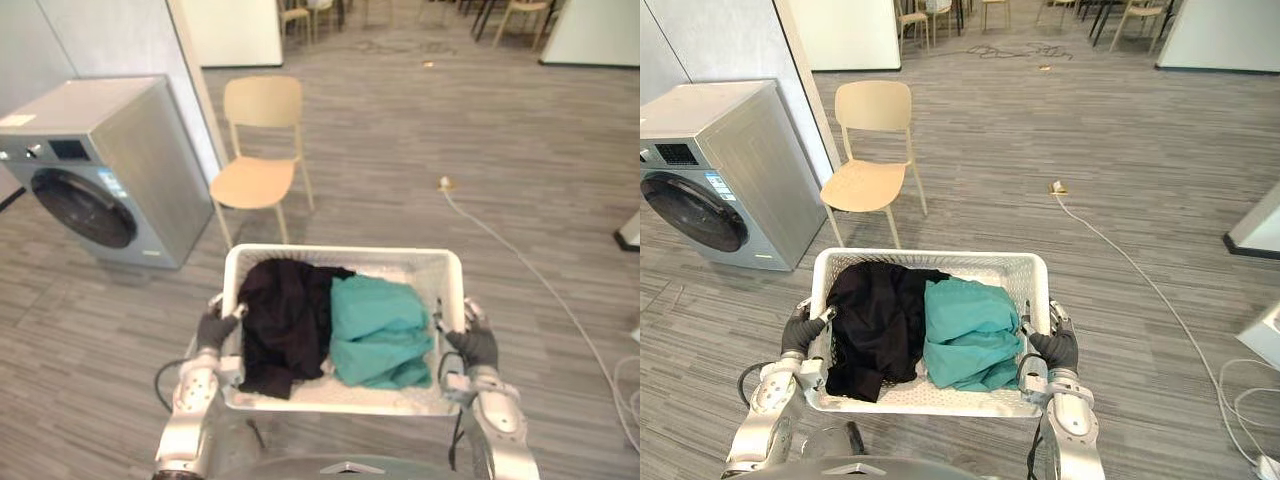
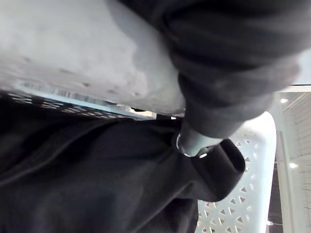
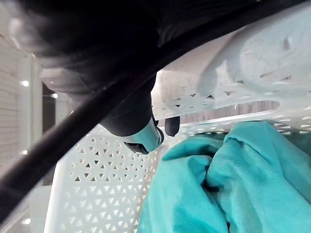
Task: Pick up the laundry basket with both hands and put the clothes into the washing machine.
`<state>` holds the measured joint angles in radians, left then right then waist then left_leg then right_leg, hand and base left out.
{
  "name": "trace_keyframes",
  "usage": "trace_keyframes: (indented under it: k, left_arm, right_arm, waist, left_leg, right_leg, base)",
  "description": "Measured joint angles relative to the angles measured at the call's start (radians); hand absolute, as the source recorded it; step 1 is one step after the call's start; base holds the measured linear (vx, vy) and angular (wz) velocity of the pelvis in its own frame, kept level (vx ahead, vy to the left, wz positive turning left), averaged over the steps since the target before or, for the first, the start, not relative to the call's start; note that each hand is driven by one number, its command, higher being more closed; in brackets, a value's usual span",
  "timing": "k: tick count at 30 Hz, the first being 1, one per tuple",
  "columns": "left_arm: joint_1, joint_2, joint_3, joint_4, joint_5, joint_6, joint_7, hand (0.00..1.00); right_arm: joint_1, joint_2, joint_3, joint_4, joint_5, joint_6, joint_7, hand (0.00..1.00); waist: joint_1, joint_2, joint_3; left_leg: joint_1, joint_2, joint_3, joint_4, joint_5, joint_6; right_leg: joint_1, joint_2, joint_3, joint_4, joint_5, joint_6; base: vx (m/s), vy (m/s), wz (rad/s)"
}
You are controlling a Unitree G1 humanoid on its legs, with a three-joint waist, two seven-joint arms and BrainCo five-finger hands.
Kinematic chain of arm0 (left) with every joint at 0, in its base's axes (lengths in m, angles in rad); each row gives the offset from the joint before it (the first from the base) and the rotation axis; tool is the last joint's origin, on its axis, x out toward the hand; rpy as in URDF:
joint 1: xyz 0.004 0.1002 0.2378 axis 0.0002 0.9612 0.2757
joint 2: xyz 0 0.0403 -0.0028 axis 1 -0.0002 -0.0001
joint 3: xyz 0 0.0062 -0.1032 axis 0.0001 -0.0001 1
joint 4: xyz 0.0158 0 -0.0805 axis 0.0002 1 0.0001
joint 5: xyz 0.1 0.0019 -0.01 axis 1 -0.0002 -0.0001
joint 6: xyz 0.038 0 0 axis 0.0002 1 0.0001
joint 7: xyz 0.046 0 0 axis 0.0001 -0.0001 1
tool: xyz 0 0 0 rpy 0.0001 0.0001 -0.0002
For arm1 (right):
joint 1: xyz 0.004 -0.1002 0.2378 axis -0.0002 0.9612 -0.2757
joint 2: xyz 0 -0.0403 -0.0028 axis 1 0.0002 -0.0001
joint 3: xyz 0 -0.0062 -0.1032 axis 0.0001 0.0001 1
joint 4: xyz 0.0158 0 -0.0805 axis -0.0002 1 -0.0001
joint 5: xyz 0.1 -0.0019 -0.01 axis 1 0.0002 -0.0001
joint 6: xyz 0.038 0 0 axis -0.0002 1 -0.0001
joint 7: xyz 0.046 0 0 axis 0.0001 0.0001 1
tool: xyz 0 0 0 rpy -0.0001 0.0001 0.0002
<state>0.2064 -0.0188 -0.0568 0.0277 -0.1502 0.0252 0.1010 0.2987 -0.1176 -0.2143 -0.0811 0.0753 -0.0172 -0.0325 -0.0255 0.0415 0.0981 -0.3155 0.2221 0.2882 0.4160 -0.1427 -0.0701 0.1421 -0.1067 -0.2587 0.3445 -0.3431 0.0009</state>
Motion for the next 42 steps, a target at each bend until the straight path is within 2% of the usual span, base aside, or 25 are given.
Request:
trace_keyframes:
  k: [3,5,7,8,9,10,11,12,14,16,18,20,21,22,24,26,29,31,34,37,38,39,40,41,42]
  left_arm:
    - [0.000,0.002,-0.016,0.000,0.000,0.000,0.000,1.00]
    - [0.002,0.007,-0.018,0.000,0.001,0.000,0.001,1.00]
    - [-0.020,0.018,-0.025,0.003,0.009,0.002,-0.002,1.00]
    - [-0.028,0.025,-0.025,0.003,0.017,0.003,-0.004,1.00]
    - [-0.028,0.036,-0.027,0.003,0.019,0.006,-0.005,1.00]
    - [-0.027,0.041,-0.027,0.003,0.019,0.009,-0.005,1.00]
    - [-0.025,0.058,-0.015,0.003,0.019,0.010,0.000,1.00]
    - [-0.024,0.064,0.014,0.002,0.019,0.011,0.006,1.00]
    - [-0.024,0.086,0.020,-0.002,0.018,0.011,0.020,1.00]
    - [-0.025,0.088,0.032,-0.020,0.017,0.005,0.023,1.00]
    - [-0.025,0.088,0.043,-0.023,0.017,-0.002,0.020,1.00]
    - [-0.025,0.088,0.055,-0.024,0.018,-0.001,0.019,1.00]
    - [-0.025,0.086,0.054,-0.024,0.018,-0.001,0.020,1.00]
    - [-0.018,0.069,0.053,-0.022,0.024,-0.001,0.020,1.00]
    - [-0.018,0.032,0.049,-0.020,0.049,-0.001,0.021,1.00]
    - [-0.012,0.014,0.046,-0.020,0.048,-0.001,0.021,1.00]
    - [-0.011,0.009,0.042,-0.026,0.045,-0.001,0.025,1.00]
    - [-0.004,0.007,0.042,-0.052,0.045,-0.001,0.025,1.00]
    - [0.006,0.007,0.055,-0.059,0.045,-0.003,0.024,1.00]
    - [0.047,0.000,0.055,-0.058,0.046,-0.003,0.027,1.00]
    - [0.052,-0.001,0.053,-0.058,0.047,-0.003,0.027,1.00]
    - [0.060,-0.002,0.054,-0.058,0.048,-0.003,0.027,1.00]
    - [0.060,-0.012,0.052,-0.058,0.048,-0.003,0.027,1.00]
    - [0.059,-0.007,0.054,-0.056,0.048,-0.003,0.027,1.00]
    - [0.050,0.010,0.056,-0.055,0.048,-0.003,0.029,1.00]
  right_arm:
    - [-0.027,-0.002,-0.022,0.061,-0.001,-0.001,0.000,1.00]
    - [-0.027,0.003,-0.026,0.073,-0.002,-0.002,0.002,1.00]
    - [-0.030,0.027,-0.036,0.109,-0.003,-0.004,0.002,1.00]
    - [-0.033,0.038,-0.045,0.127,-0.003,-0.004,0.002,1.00]
    - [-0.036,0.050,-0.044,0.143,-0.003,-0.003,0.002,1.00]
    - [-0.037,0.057,-0.043,0.146,-0.003,-0.003,0.002,1.00]
    - [-0.047,0.071,-0.032,0.155,-0.003,-0.004,0.003,1.00]
    - [-0.076,0.073,-0.007,0.183,-0.004,-0.004,0.005,1.00]
    - [-0.086,0.073,0.016,0.185,-0.004,-0.004,0.011,1.00]
    - [-0.094,0.072,0.031,0.172,-0.004,-0.008,0.014,1.00]
    - [-0.095,0.070,0.047,0.169,-0.004,-0.008,0.018,1.00]
    - [-0.088,0.068,0.056,0.140,-0.004,-0.007,0.029,1.00]
    - [-0.077,0.067,0.057,0.125,-0.004,-0.008,0.029,1.00]
    - [-0.054,0.065,0.056,0.108,-0.004,-0.005,0.028,1.00]
    - [-0.011,0.056,0.052,0.044,-0.002,-0.001,0.016,1.00]
    - [0.057,0.046,0.057,-0.076,-0.001,-0.004,0.000,1.00]
    - [0.071,0.048,0.057,-0.112,-0.001,-0.009,-0.003,1.00]
    - [0.077,0.049,0.057,-0.113,-0.001,-0.009,-0.003,1.00]
    - [0.069,0.046,0.068,-0.094,0.000,-0.009,-0.002,1.00]
    - [0.070,0.022,0.087,-0.052,0.000,-0.008,0.000,1.00]
    - [0.074,0.022,0.087,-0.049,0.000,-0.008,0.000,1.00]
    - [0.077,0.020,0.087,-0.050,-0.001,-0.008,0.000,1.00]
    - [0.076,0.008,0.088,-0.051,-0.001,-0.009,0.001,1.00]
    - [0.072,0.008,0.093,-0.040,-0.001,-0.009,0.001,1.00]
    - [0.052,0.017,0.101,-0.018,-0.002,-0.009,0.001,1.00]
  waist:
    - [0.005,0.002,-0.001]
    - [0.016,-0.011,-0.030]
    - [-0.008,-0.051,-0.060]
    - [-0.007,-0.068,-0.054]
    - [-0.005,-0.084,-0.054]
    - [-0.005,-0.085,-0.055]
    - [-0.005,-0.083,-0.053]
    - [0.000,-0.069,-0.043]
    - [0.011,-0.042,-0.032]
    - [0.001,-0.029,-0.027]
    - [-0.010,-0.030,-0.020]
    - [-0.022,-0.037,-0.016]
    - [-0.029,-0.041,-0.016]
    - [-0.033,-0.037,-0.017]
    - [-0.051,-0.015,0.003]
    - [-0.024,0.003,0.007]
    - [-0.018,-0.010,0.011]
    - [-0.010,-0.020,0.005]
    - [-0.001,-0.019,-0.001]
    - [0.005,-0.014,-0.006]
    - [0.005,-0.014,-0.010]
    - [0.000,-0.002,-0.021]
    - [-0.003,0.020,-0.033]
    - [-0.003,0.017,-0.040]
    - [-0.012,-0.015,-0.052]
  left_leg:
    - [-0.005,-0.051,-0.064,-0.218,0.108,-0.006]
    - [-0.046,-0.081,-0.078,-0.125,0.266,0.028]
    - [-0.104,-0.145,-0.073,0.030,0.153,0.049]
    - [-0.095,-0.179,-0.064,0.075,0.093,0.065]
    - [-0.047,-0.213,-0.053,0.071,0.048,0.081]
    - [-0.016,-0.223,-0.046,0.057,0.027,0.090]
    - [0.054,-0.238,-0.042,0.023,-0.006,0.108]
    - [0.140,-0.241,-0.041,-0.028,-0.028,0.114]
    - [0.271,-0.239,-0.042,-0.115,-0.044,0.121]
    - [0.367,-0.232,-0.041,-0.176,-0.066,0.116]
    - [0.418,-0.229,-0.037,-0.198,-0.086,0.104]
    - [0.473,-0.225,-0.027,-0.212,-0.138,0.066]
    - [0.487,-0.225,-0.037,-0.207,-0.157,0.056]
    - [0.518,-0.209,-0.046,-0.156,-0.178,0.033]
    - [0.400,-0.119,-0.036,0.204,-0.157,0.043]
    - [0.262,0.022,-0.022,0.608,-0.001,0.032]
    - [0.185,0.111,-0.006,0.758,-0.006,0.041]
    - [0.151,0.122,0.023,0.675,-0.024,0.058]
    - [0.154,0.082,-0.027,0.286,-0.049,0.052]
    - [0.195,0.023,-0.152,-0.053,0.008,0.019]
    - [0.198,0.019,-0.155,-0.083,0.030,0.017]
    - [0.195,0.012,-0.149,-0.140,0.098,0.018]
    - [0.192,0.003,-0.147,-0.186,0.233,0.030]
    - [0.198,-0.002,-0.133,-0.190,0.197,-0.019]
    - [0.219,-0.055,-0.122,-0.234,0.171,-0.052]
  right_leg:
    - [0.073,-0.028,0.052,-0.027,-0.026,0.079]
    - [0.104,-0.071,0.099,-0.015,-0.067,0.150]
    - [0.055,-0.148,0.127,0.112,-0.037,0.199]
    - [-0.008,-0.188,0.158,0.270,0.047,0.192]
    - [-0.070,-0.232,0.169,0.433,0.207,0.172]
    - [-0.097,-0.252,0.168,0.500,0.309,0.158]
    - [-0.171,-0.280,0.163,0.657,0.299,0.126]
    - [-0.238,-0.267,0.154,0.760,0.213,0.076]
    - [-0.319,-0.209,0.120,0.781,0.110,0.045]
    - [-0.430,-0.122,0.086,0.659,0.038,0.029]
    - [-0.496,-0.090,0.045,0.493,0.039,0.018]
    - [-0.531,-0.055,0.002,0.180,0.150,-0.006]
    - [-0.529,-0.047,0.014,0.154,0.215,-0.021]
    - [-0.509,-0.025,0.053,0.188,0.249,-0.042]
    - [-0.434,-0.027,-0.006,0.202,0.192,-0.046]
    - [-0.336,0.013,-0.029,0.207,0.127,-0.081]
    - [-0.228,0.038,-0.020,0.161,0.087,-0.084]
    - [-0.197,0.037,0.020,0.114,0.084,-0.081]
    - [-0.191,0.024,0.105,0.070,0.091,-0.060]
    - [-0.182,-0.002,0.184,0.060,0.097,-0.037]
    - [-0.177,-0.010,0.194,0.055,0.096,-0.013]
    - [-0.177,-0.017,0.210,0.052,0.090,0.023]
    - [-0.181,-0.018,0.227,0.054,0.075,0.068]
    - [-0.182,-0.028,0.244,0.057,0.062,0.092]
    - [-0.215,-0.083,0.267,0.067,0.050,0.126]
  base:
    - [0.51,0.228,-0.18]
    - [0.66,0.386,-0.29]
    - [0.55,0.279,0.33]
    - [0.83,0.435,0.46]
    - [0.82,0.437,0.32]
    - [0.65,0.326,0.17]
    - [0.58,0.236,-0.10]
    - [0.54,0.215,-0.22]
    - [0.53,0.178,-0.24]
    - [0.46,0.061,0.02]
    - [0.33,-0.009,0.08]
    - [0.48,-0.053,0.17]
    - [0.57,-0.113,0.35]
    - [0.56,-0.174,0.53]
    - [0.54,-0.199,0.58]
    - [0.50,-0.162,0.02]
    - [0.42,-0.093,-0.27]
    - [0.32,0.000,-0.45]
    - [0.29,0.097,-0.76]
    - [0.27,0.235,-0.86]
    - [0.26,0.307,-0.52]
    - [0.26,0.372,-0.47]
    - [0.24,0.405,-0.43]
    - [0.23,0.517,-0.29]
    - [0.13,0.351,-0.15]
